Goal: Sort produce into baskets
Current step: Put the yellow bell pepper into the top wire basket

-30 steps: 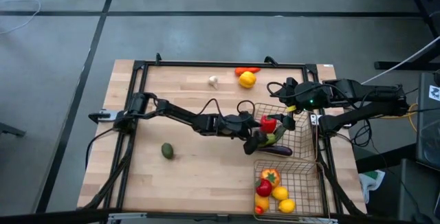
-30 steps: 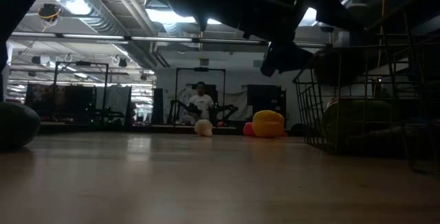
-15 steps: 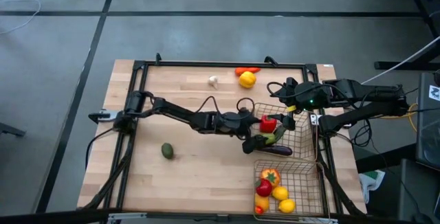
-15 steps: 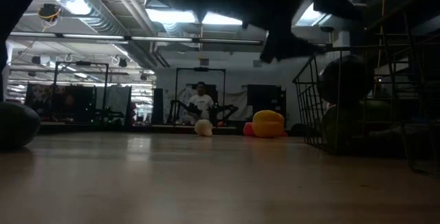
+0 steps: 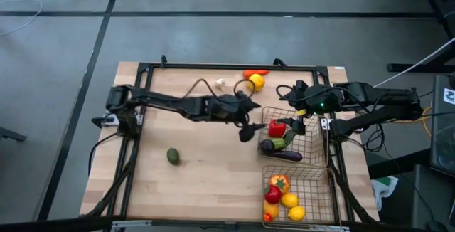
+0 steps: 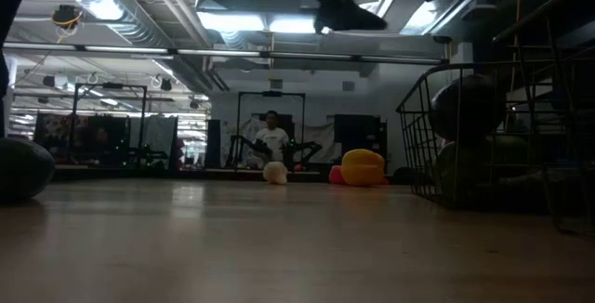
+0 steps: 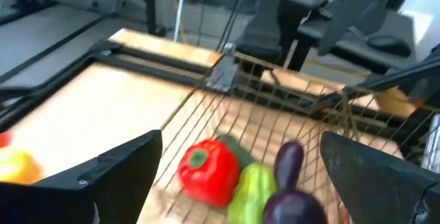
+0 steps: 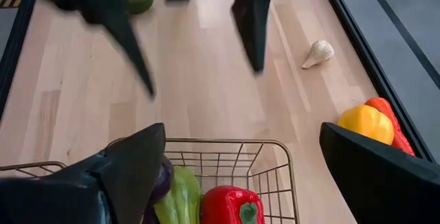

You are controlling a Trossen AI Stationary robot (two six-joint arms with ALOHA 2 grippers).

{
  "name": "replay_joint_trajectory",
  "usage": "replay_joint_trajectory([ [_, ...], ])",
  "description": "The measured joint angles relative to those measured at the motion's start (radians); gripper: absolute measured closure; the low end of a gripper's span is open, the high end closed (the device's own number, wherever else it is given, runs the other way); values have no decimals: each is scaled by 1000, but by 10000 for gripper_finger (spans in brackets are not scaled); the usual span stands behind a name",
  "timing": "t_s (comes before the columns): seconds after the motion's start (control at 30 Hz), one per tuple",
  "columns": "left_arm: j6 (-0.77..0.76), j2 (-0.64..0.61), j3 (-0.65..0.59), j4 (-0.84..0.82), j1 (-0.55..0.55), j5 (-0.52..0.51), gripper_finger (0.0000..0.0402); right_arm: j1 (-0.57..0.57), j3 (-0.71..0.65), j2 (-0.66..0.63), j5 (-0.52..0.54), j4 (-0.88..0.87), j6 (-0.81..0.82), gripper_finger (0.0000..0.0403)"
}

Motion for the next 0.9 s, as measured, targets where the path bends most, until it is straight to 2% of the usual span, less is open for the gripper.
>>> replay_joint_trajectory([
  [0.13, 1, -86, -4, -113, 17, -4, 9, 0, 0, 0, 0, 0, 0, 20],
  [0.33, -10, -203, -84, -115, 20, -85, 9, 0, 0, 4, -3, 8, 0, 20],
  [0.67, -120, -372, -360, -87, -22, -171, 9, 0, 0, 33, -3, 28, -1, 20],
  [0.9, -166, -459, -489, -71, -64, -228, 9, 0, 0, 57, 8, 36, -1, 20],
])
